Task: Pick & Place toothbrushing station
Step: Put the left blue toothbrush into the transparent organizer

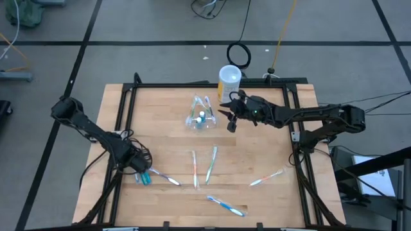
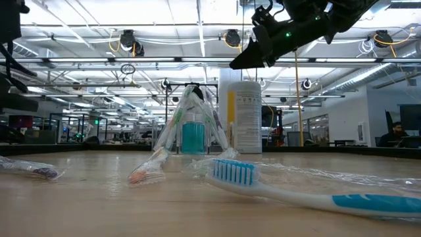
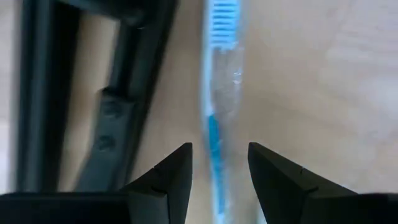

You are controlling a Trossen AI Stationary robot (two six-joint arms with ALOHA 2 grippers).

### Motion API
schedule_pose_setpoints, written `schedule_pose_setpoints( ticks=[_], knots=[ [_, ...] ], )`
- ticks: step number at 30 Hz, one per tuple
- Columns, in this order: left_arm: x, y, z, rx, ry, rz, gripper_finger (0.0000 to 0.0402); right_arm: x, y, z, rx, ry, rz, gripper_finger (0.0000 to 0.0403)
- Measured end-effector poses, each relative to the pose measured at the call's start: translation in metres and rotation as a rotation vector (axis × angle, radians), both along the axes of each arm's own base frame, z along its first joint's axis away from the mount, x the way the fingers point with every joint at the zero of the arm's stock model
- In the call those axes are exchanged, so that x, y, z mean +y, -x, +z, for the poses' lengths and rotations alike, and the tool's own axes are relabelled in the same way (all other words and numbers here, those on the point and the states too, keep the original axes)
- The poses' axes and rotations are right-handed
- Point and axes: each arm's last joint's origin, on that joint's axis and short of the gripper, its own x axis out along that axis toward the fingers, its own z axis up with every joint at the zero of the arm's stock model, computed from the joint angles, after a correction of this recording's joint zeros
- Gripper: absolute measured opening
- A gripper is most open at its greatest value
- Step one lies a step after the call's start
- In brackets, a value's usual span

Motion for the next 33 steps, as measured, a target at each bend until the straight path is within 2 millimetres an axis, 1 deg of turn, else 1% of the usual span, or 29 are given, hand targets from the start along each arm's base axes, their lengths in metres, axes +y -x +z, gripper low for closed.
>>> schedule_pose_setpoints(
  ticks=[4,8,12,15,20,21,23,26,28,33],
  knots=[
    [0.006,0.001,-0.011,-0.081,-0.108,-0.049,0.0161,0.000,0.000,0.000,-0.003,0.001,0.000,0.0105],
    [0.009,0.002,-0.018,-0.092,-0.093,-0.042,0.0161,0.000,0.000,0.000,-0.004,0.001,-0.001,0.0105],
    [0.007,-0.001,-0.020,-0.141,-0.088,-0.071,0.0154,0.000,0.000,0.000,-0.005,0.001,0.000,0.0105],
    [0.006,-0.004,-0.018,-0.182,-0.104,-0.103,0.0120,0.000,0.000,0.000,-0.005,0.001,0.000,0.0105],
    [0.007,-0.010,-0.014,-0.209,-0.113,-0.164,0.0029,0.000,0.000,0.000,-0.005,0.001,0.000,0.0105],
    [0.007,-0.011,-0.013,-0.214,-0.117,-0.173,0.0018,0.000,0.000,0.000,-0.005,0.001,0.000,0.0105],
    [0.009,-0.015,-0.011,-0.246,-0.160,-0.190,0.0014,0.000,0.000,0.000,-0.003,-0.002,-0.001,0.0105],
    [0.010,-0.027,0.003,-0.304,-0.211,-0.234,0.0026,0.000,0.000,-0.001,0.010,-0.004,0.000,0.0105],
    [0.013,-0.034,0.015,-0.317,-0.269,-0.271,0.0028,0.000,0.001,-0.002,0.018,-0.005,0.000,0.0105],
    [0.027,-0.054,0.061,-0.328,-0.457,-0.379,0.0008,0.000,0.000,-0.002,0.019,-0.005,0.000,0.0105]
  ],
)
